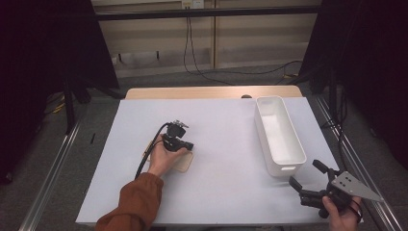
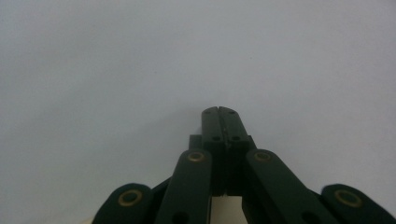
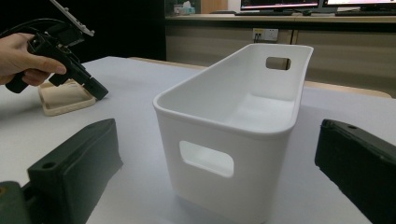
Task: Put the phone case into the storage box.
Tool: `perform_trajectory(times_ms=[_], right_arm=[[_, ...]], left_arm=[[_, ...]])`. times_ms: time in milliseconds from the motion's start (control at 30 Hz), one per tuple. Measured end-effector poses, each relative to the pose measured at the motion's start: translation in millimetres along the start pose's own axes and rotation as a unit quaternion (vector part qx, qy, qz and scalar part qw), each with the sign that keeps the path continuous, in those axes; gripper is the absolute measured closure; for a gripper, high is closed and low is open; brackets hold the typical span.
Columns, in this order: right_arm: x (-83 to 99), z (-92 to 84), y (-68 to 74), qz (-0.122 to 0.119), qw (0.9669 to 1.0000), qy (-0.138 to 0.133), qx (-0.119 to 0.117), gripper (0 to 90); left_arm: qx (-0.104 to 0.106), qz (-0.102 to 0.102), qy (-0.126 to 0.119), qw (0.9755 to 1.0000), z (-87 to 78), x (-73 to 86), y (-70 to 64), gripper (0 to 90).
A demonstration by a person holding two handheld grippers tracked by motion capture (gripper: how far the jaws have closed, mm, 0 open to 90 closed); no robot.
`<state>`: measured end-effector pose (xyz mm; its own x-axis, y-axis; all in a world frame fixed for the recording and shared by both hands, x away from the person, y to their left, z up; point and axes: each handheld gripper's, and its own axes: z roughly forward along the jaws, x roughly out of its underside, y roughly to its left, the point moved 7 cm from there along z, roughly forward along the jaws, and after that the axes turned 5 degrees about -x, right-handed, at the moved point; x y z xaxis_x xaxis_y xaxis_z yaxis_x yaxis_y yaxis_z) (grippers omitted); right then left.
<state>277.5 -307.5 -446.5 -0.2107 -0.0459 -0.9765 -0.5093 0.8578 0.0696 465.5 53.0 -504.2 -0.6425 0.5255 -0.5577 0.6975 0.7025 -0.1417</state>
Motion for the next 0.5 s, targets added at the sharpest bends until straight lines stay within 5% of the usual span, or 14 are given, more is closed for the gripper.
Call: perform_trajectory(times_ms=[500], right_arm=[[0.0,-0.2,0.0,0.0,1.0,0.0,0.0,0.0]], left_arm=[[0.012,0.002,-0.003,0.9999,-2.5,6.0,-9.2,90.0]])
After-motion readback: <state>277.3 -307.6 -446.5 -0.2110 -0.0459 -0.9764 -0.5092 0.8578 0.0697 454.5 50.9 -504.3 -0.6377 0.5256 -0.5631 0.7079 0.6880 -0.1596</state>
